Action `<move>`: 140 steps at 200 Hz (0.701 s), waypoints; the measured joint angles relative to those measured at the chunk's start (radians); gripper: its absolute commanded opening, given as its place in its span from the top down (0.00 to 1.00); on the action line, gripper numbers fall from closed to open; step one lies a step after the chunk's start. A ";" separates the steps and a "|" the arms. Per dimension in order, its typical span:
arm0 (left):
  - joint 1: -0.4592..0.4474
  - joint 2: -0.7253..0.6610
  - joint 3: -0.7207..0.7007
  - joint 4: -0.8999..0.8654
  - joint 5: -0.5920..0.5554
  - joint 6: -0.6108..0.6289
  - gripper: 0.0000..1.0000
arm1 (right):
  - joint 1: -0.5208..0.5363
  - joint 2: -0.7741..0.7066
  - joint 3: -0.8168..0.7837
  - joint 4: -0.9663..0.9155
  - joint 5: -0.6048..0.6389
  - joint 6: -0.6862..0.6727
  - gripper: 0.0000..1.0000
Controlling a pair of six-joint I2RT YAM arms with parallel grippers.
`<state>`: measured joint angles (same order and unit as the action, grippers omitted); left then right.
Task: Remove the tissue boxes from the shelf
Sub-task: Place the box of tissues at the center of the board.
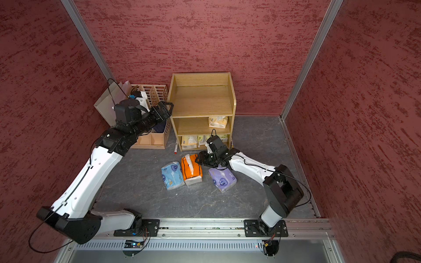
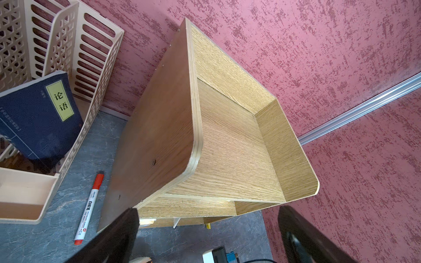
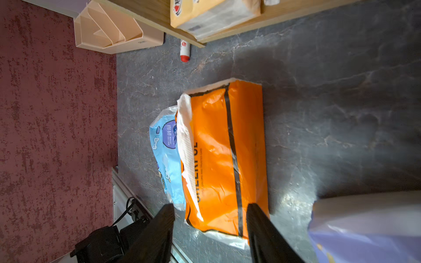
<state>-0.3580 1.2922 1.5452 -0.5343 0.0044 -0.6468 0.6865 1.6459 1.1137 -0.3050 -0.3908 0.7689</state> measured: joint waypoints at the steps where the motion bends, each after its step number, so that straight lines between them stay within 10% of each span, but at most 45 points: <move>1: 0.000 0.000 0.000 0.000 0.000 0.000 0.00 | 0.000 0.004 0.001 0.001 -0.002 0.000 0.48; 140: 0.011 -0.041 -0.013 -0.038 -0.006 0.001 0.00 | 0.091 0.144 0.021 0.102 -0.094 0.065 0.47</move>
<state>-0.3466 1.2510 1.5326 -0.5724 -0.0013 -0.6456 0.7773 1.7901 1.1343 -0.2031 -0.4850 0.8341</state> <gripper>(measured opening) 0.996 0.524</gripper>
